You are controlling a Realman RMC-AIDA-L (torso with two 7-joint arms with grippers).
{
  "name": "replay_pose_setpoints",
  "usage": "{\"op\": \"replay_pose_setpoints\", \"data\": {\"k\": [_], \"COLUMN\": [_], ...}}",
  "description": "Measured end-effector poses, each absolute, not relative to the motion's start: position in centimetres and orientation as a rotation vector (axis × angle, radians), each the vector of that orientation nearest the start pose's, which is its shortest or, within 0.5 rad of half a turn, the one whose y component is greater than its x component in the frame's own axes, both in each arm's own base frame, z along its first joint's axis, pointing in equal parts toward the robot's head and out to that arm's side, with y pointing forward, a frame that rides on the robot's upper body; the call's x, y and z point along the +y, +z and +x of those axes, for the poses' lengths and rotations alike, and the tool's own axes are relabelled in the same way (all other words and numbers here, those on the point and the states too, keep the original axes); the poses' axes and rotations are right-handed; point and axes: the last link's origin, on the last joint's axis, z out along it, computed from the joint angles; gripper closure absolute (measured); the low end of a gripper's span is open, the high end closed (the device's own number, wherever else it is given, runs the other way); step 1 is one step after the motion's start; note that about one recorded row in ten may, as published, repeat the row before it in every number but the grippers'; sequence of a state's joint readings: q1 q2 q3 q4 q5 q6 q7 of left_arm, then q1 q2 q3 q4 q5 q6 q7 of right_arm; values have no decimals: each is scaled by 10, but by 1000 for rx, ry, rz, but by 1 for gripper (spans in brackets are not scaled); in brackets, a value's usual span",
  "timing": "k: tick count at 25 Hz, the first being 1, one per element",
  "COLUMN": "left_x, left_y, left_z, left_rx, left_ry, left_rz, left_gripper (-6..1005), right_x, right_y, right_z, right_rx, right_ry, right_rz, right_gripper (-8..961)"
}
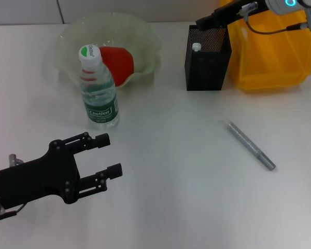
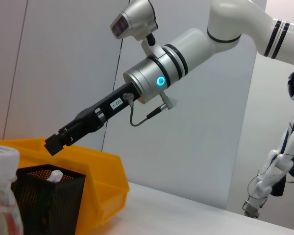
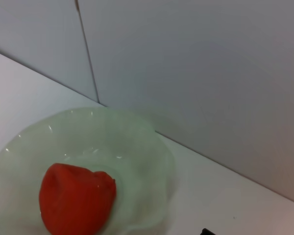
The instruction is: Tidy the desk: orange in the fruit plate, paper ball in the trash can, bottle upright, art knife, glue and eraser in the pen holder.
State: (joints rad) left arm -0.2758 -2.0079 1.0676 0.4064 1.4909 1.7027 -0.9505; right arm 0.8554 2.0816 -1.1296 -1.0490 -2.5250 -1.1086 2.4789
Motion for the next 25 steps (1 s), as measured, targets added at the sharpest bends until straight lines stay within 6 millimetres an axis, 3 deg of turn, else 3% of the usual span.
{"op": "replay_pose_setpoints", "data": {"k": [3, 6, 12, 16, 25], "left_x": [234, 235, 235, 236, 242], "left_y": [-16, -15, -14, -13, -15], "left_z": [-299, -299, -300, -298, -293], "left_rx": [-461, -465, -458, -448, -430], "left_ry": [-1047, -1047, -1045, -1055, -1056], "left_rz": [-2657, -2657, -2654, -2655, -2668], "left_gripper": [298, 298, 298, 298, 298], "right_x": [449, 428, 394, 372, 368], "right_y": [20, 30, 40, 18, -15], "right_z": [127, 121, 133, 161, 192], "right_rx": [821, 802, 797, 881, 959], "right_ry": [50, 11, -222, -378, -468], "right_rz": [-2409, -2495, -2585, -2609, -2558], "right_gripper": [506, 340, 339, 342, 346]}}
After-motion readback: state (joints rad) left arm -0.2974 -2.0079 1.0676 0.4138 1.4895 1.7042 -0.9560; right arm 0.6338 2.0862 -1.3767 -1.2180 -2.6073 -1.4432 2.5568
